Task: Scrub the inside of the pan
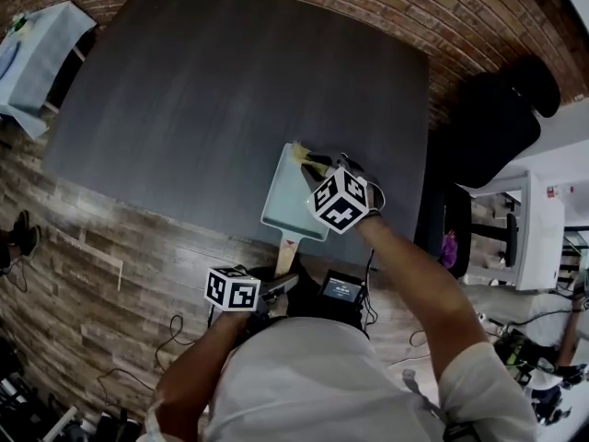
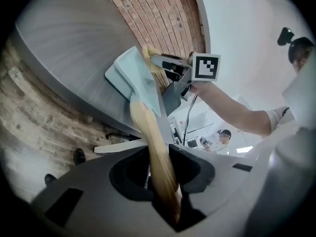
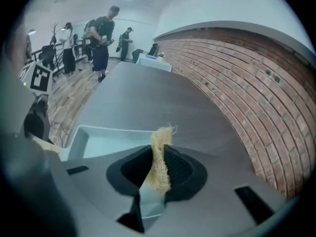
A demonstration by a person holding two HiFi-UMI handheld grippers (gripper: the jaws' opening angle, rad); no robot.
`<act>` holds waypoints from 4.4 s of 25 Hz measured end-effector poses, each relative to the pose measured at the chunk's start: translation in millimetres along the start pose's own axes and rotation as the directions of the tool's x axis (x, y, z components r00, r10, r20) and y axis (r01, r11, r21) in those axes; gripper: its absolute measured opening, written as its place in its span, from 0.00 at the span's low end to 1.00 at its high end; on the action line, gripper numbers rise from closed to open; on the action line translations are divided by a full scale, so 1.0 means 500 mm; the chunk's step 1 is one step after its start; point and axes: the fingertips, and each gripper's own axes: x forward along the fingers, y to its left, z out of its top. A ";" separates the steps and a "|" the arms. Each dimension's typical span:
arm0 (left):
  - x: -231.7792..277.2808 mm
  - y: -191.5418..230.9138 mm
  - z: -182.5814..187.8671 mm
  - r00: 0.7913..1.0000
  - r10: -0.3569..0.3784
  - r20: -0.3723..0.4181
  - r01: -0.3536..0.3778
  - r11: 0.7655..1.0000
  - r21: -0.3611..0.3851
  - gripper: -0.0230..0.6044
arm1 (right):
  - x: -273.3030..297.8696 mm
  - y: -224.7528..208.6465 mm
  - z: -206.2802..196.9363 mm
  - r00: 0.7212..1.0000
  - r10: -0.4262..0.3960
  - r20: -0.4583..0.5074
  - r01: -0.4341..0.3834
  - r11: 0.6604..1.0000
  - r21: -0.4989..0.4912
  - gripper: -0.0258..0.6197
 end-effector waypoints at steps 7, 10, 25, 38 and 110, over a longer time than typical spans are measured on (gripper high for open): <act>0.007 0.000 -0.002 1.000 0.011 -0.009 -0.012 0.999 -0.052 0.19 | 0.057 0.003 0.002 0.998 -0.058 -0.028 0.051 0.976 -0.210 0.16; 0.007 -0.002 0.005 1.000 0.011 -0.004 -0.011 0.997 -0.071 0.19 | 0.078 0.011 -0.007 0.998 -0.052 -0.039 0.042 0.974 -0.222 0.16; 0.013 0.003 0.002 0.998 0.031 -0.054 -0.034 0.997 -0.062 0.18 | 0.107 0.068 -0.033 0.985 0.126 -0.115 -0.134 0.989 -0.066 0.15; 0.011 -0.002 0.015 0.997 0.062 -0.054 -0.064 0.997 -0.038 0.19 | 0.064 0.169 -0.030 0.939 0.327 -0.105 -0.326 0.945 0.030 0.15; 0.014 0.007 0.003 0.997 0.057 -0.049 -0.060 0.996 -0.060 0.19 | -0.036 0.102 -0.044 0.940 0.340 0.013 -0.340 0.940 0.001 0.15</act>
